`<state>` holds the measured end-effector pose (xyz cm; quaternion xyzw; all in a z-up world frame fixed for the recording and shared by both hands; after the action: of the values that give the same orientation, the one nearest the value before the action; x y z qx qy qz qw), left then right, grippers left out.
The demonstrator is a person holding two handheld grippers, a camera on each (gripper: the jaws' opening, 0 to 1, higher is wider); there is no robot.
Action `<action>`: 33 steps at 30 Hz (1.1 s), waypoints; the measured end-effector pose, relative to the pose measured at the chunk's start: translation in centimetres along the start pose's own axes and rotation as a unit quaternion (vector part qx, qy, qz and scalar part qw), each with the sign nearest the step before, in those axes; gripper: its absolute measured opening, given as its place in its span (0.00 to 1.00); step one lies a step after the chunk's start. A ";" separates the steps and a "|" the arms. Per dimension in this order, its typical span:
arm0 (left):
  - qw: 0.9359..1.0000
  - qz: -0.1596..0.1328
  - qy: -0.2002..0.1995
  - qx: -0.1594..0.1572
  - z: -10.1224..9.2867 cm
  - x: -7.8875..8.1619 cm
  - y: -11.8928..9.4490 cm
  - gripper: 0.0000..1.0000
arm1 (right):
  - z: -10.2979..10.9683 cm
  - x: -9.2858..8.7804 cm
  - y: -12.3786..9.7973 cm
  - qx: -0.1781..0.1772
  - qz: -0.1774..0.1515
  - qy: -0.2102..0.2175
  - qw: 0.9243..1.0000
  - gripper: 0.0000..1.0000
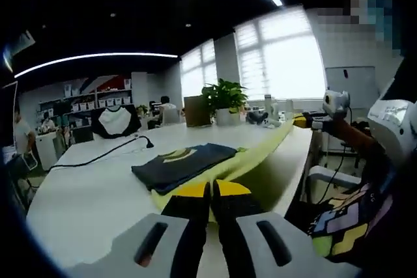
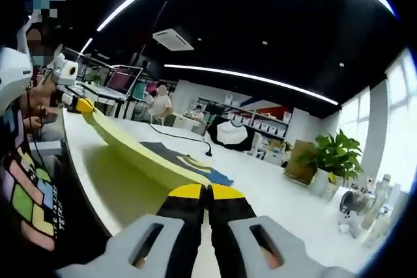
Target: Fold the garment on the visible template until the final outline fits inside the template.
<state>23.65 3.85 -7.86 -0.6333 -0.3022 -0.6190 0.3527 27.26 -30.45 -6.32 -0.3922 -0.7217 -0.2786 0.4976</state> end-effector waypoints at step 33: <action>0.987 -0.082 0.101 0.093 6.6 8.1 5.2 0.03 | -5.8 6.5 9.9 -0.067 -0.062 -0.006 0.996 0.00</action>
<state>32.09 5.93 -0.03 -0.5053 -0.3723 -0.6755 0.3870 37.27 -27.85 1.89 -0.3809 -0.7275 -0.3540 0.4476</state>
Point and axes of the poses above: the point that each gripper's makers call its tool centre point, and the gripper's own axes: y roughly forward along the fingers, z roughly to its left, x roughly out of its top, the point moved 2 cm from there along -y, roughly backward along the fingers
